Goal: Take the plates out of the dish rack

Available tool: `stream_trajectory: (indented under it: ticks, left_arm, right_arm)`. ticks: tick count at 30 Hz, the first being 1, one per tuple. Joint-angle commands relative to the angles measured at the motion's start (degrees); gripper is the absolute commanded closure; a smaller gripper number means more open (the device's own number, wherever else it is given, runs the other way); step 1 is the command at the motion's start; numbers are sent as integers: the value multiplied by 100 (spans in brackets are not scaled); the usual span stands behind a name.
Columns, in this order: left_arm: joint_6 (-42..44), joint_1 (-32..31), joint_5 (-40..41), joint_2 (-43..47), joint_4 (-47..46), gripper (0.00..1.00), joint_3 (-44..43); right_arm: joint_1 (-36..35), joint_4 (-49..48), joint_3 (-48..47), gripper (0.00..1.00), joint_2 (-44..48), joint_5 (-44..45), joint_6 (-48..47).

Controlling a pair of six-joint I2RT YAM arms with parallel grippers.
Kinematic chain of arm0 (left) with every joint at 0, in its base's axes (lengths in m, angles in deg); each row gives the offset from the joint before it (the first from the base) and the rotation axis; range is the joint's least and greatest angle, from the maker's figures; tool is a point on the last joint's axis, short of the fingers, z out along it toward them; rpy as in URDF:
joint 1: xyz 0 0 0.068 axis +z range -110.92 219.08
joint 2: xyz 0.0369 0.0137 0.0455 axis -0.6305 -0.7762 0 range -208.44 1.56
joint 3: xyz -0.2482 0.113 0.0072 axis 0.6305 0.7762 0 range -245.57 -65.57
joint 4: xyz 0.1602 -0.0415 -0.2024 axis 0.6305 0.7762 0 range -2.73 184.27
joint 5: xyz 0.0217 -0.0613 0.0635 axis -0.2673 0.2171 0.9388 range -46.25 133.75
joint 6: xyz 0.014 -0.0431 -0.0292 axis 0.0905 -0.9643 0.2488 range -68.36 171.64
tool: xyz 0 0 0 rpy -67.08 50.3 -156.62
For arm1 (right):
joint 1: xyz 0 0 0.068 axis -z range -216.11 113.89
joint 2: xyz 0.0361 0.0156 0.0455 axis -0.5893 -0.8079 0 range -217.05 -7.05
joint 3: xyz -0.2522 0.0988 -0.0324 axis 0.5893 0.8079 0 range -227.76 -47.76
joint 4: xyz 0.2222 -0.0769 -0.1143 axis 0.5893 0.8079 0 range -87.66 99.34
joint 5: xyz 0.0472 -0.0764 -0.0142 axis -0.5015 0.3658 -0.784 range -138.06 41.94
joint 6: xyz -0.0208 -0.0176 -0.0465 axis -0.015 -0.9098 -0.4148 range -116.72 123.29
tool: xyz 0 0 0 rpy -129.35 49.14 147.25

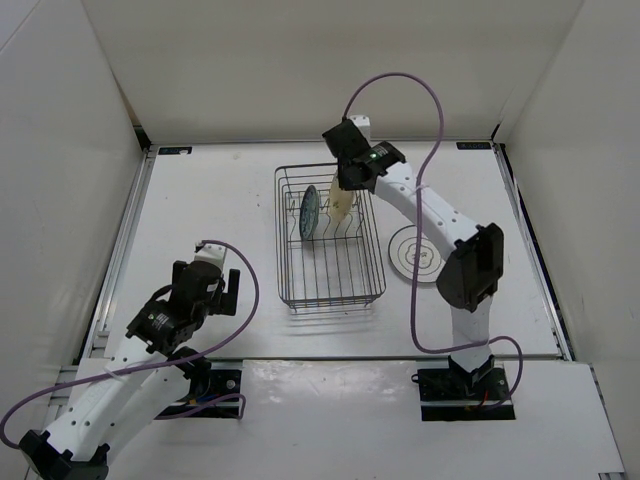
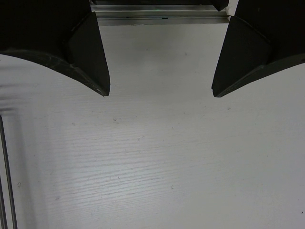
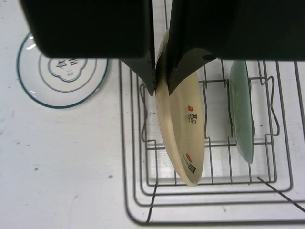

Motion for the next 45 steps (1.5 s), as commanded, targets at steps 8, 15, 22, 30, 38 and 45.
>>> stream_trajectory:
  ticks: [8,15,22,30,38,45]
  left_arm:
    - [-29,17,107,142,-14,1,-6]
    - [-91,17,282,212,100,1,-103]
    - [-152,17,343,423,355,1,-270]
    - [-258,8,818,1064,364,1,-218]
    - [-266,-62,906,1065,364,1,-218]
    - [-231,-53,907,1012,311,1,-191]
  right_arm:
    - [-207,-649,311,100,1491,-31,-276]
    - [-636,-1265,304,100,1396,-1812,-469]
    - [-1279,-860,-1234,100,-124,-2220,-663]
    - [-1595,-1458,-1148,100,-1038,-2422,-847]
    - [-1762,-2204,-1129,88,-1882,-2465,-874]
    - [-1780,-2820,-1077,71,-2401,-2475,-557]
